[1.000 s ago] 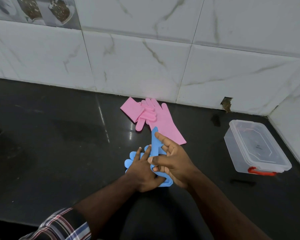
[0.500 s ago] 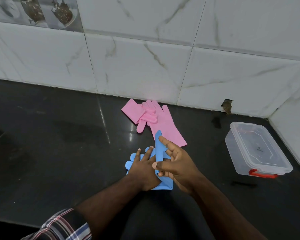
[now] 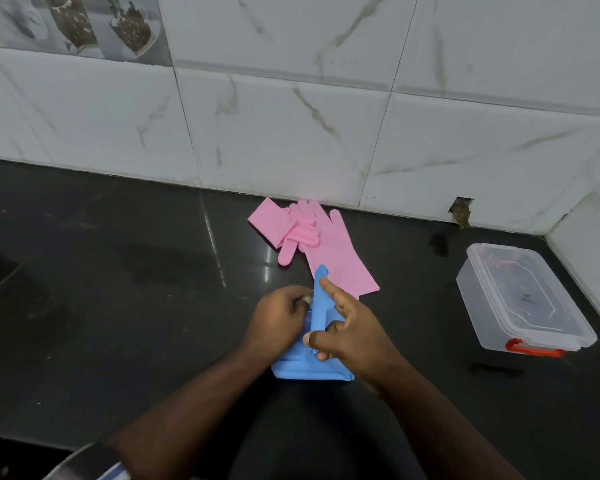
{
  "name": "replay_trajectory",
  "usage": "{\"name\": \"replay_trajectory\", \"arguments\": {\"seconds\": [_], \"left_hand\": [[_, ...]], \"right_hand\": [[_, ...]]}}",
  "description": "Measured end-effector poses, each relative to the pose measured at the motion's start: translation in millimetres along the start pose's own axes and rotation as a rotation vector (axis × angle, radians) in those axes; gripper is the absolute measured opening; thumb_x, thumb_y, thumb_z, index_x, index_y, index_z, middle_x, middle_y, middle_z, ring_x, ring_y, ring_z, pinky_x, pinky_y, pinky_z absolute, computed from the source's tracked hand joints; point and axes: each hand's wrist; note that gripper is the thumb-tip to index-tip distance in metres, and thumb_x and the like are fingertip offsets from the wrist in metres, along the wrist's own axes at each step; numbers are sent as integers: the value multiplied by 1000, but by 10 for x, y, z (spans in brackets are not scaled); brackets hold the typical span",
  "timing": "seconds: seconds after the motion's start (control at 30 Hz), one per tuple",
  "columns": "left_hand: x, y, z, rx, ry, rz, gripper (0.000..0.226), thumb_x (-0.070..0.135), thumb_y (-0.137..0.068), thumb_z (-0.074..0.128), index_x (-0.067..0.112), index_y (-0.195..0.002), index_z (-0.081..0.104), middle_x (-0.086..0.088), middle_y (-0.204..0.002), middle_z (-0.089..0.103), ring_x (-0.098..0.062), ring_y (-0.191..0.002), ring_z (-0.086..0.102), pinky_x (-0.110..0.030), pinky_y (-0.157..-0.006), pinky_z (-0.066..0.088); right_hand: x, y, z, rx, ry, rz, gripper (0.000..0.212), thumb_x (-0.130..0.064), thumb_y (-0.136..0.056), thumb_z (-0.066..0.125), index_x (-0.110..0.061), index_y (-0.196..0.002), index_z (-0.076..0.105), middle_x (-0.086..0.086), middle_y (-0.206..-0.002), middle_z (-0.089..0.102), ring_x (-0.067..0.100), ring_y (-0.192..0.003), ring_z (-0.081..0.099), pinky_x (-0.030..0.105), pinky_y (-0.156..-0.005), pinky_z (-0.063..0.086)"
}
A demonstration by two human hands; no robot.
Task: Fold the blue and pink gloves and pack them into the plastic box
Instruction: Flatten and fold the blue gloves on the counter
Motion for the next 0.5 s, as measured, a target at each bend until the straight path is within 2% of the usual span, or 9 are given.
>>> {"name": "replay_trajectory", "arguments": {"seconds": [0.07,0.1,0.17,0.2,0.23,0.37,0.43,0.5], "left_hand": [[77,7,-175,6,340,-218,17,21,-97,59,17,-96,75,2,-85,74,-5,-73,69,-22,-71,54],[123,32,-252,-44,469,-290,18,24,-97,61,14,-95,75,-4,-86,75,-13,-72,69,-28,-69,57],[211,107,-394,-186,554,-346,23,30,-95,64,11,-98,76,-10,-90,75,-18,-74,69,-31,-71,60],[245,146,-439,-244,564,-353,24,31,-95,65,11,-101,76,-11,-94,76,-18,-77,70,-30,-71,60],[252,169,-460,-277,573,-358,24,29,-95,65,10,-104,76,-11,-98,77,-18,-79,71,-29,-70,59],[176,183,-519,-281,621,-385,22,8,-94,63,8,-114,74,-14,-99,76,-22,-81,66,-28,-65,58],[129,205,-537,-330,632,-373,32,-6,-90,58,7,-116,72,-17,-101,75,-23,-82,68,-29,-62,58],[107,234,-530,-348,598,-363,37,-11,-88,55,8,-115,71,-22,-103,75,-24,-82,72,-30,-60,58]], "right_hand": [[10,-22,53,1,52,14,90,1,-81,70,-30,-152,26,4,-68,68,16,-66,65,16,-63,54],[12,-37,92,-1,88,18,91,0,-81,70,-32,-152,24,2,-77,69,14,-65,65,18,-65,55],[38,-86,184,-4,180,2,93,-5,-81,69,-37,-152,19,0,-117,66,12,-79,69,26,-75,59],[57,-118,234,-6,228,-19,94,-8,-81,69,-38,-153,17,-5,-135,56,14,-93,68,30,-81,59],[65,-148,279,-6,274,-39,94,-9,-81,69,-37,-153,15,-8,-145,47,16,-107,65,35,-88,57],[103,-277,403,-20,405,-46,91,-15,-83,70,-28,-155,14,-5,-154,35,16,-133,45,40,-100,50],[114,-326,453,-54,437,-66,93,-18,-85,70,-27,-155,11,-4,-158,29,17,-139,38,41,-104,47],[129,-364,498,-88,462,-66,96,-18,-86,70,-31,-155,5,-2,-158,28,18,-139,39,41,-105,46]]}}
Point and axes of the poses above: each hand's wrist, its own y-axis away from the middle knuckle, its own z-axis out of the palm, x = y × z
